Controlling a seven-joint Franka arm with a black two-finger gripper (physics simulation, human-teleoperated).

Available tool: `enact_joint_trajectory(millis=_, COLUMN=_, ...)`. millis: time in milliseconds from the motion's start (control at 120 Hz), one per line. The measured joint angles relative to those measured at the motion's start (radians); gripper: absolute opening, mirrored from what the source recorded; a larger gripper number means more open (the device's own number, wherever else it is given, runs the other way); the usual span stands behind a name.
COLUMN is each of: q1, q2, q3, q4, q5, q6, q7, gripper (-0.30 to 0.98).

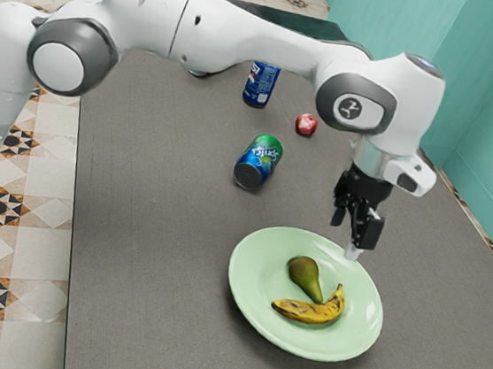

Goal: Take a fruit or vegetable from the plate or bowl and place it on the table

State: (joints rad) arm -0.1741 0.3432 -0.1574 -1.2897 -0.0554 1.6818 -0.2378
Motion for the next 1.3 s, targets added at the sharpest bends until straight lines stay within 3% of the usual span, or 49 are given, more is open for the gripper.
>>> enact_joint_trajectory(millis=100, q1=0.003, q2=-0.001, q3=-0.021, q4=-0.040, q5=0.032, q6=0.024, q7=0.006, gripper=0.69)
enact_joint_trajectory(millis=242, q1=0.003, q2=0.010, q3=-0.181, q4=-0.048, q5=0.268, q6=0.044, q7=0.026, gripper=0.69)
enact_joint_trajectory(millis=367, q1=0.037, q2=0.010, q3=-0.210, q4=-0.046, q5=0.344, q6=0.054, q7=0.035, gripper=0.69)
enact_joint_trajectory(millis=417, q1=0.064, q2=0.010, q3=-0.192, q4=-0.042, q5=0.298, q6=0.057, q7=0.040, gripper=0.69)
enact_joint_trajectory(millis=492, q1=0.085, q2=0.021, q3=-0.122, q4=-0.050, q5=0.130, q6=0.081, q7=0.047, gripper=0.69)
enact_joint_trajectory(millis=550, q1=0.083, q2=0.027, q3=-0.103, q4=-0.054, q5=0.066, q6=0.098, q7=0.052, gripper=0.69)
enact_joint_trajectory(millis=733, q1=0.069, q2=0.036, q3=-0.117, q4=-0.056, q5=0.064, q6=0.127, q7=0.064, gripper=0.69)
enact_joint_trajectory(millis=933, q1=0.053, q2=0.037, q3=-0.130, q4=-0.113, q5=-0.017, q6=0.160, q7=0.072, gripper=0.69)
enact_joint_trajectory(millis=1108, q1=-0.020, q2=0.031, q3=-0.131, q4=-0.136, q5=0.238, q6=0.187, q7=0.057, gripper=0.69)
enact_joint_trajectory(millis=1192, q1=-0.025, q2=0.028, q3=-0.139, q4=-0.135, q5=0.305, q6=0.192, q7=0.050, gripper=0.69)
enact_joint_trajectory(millis=1300, q1=-0.036, q2=0.027, q3=-0.159, q4=-0.131, q5=0.346, q6=0.196, q7=0.040, gripper=0.69)
